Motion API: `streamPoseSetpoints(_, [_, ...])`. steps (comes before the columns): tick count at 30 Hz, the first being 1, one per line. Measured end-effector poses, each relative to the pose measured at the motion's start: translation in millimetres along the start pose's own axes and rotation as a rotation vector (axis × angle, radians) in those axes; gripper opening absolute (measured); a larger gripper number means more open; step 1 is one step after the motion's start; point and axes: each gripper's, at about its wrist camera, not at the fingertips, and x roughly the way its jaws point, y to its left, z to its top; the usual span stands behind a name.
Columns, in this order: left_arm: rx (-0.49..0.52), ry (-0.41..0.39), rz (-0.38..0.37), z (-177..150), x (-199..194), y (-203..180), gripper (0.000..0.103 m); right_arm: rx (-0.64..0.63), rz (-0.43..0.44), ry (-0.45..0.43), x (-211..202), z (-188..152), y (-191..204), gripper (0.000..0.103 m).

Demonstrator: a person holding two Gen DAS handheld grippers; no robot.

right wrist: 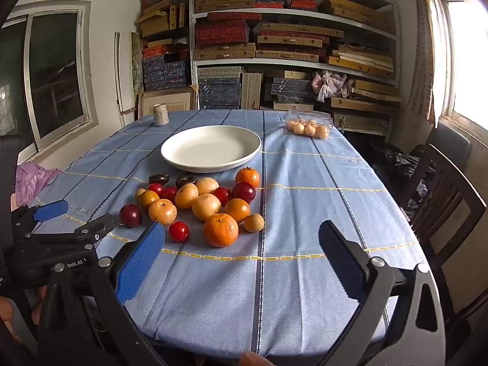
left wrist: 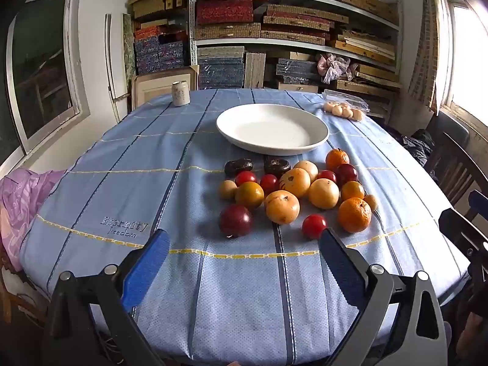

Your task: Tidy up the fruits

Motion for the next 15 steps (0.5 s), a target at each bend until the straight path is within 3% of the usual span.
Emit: streamPoseSetpoints(15, [0.006, 0.000, -0.007, -2, 1, 1, 0.099, -0.013, -0.007, 0.016, 15, 3, 26, 0.099])
